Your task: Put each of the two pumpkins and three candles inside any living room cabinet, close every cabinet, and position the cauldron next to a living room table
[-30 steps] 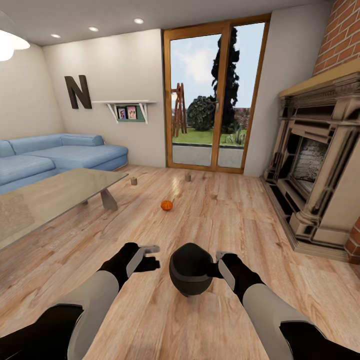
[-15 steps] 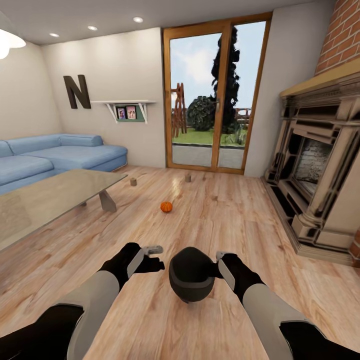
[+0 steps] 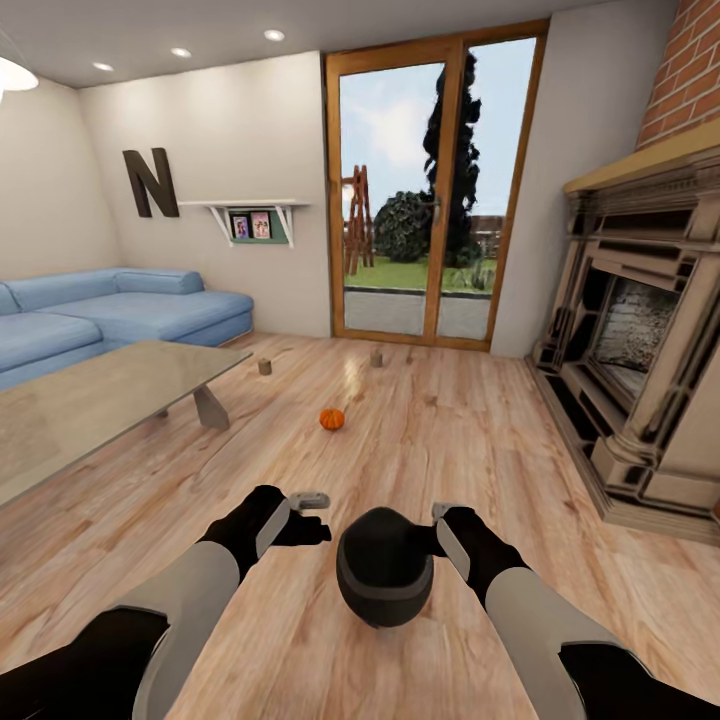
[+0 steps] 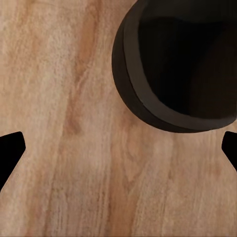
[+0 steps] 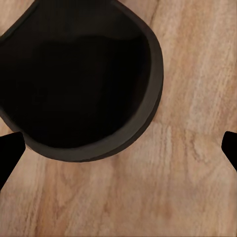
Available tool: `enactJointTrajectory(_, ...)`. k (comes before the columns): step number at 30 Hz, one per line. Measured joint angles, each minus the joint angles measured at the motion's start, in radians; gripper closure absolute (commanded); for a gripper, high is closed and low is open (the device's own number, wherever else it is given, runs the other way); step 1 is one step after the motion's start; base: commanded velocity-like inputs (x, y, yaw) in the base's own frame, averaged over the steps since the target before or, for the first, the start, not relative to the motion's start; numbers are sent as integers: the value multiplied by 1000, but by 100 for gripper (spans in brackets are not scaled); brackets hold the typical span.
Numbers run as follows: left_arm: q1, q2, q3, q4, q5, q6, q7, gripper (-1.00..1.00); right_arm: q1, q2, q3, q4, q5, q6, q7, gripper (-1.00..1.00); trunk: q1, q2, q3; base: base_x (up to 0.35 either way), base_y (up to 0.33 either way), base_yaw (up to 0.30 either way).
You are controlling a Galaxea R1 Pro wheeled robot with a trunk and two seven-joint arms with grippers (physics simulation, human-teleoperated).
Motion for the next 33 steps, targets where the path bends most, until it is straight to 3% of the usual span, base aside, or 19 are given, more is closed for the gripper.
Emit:
enactJointTrajectory(15,0,-1,-1,0,0,0,-11,-100,0,0,0,0,0,0,1,-100,0,0,0,10,-70,0)
enactJointTrajectory(33,0,0,-2,-2,0,0,-11,-100,0,0,0,0,0,0,1,-100,0,0,0,96,-1,0)
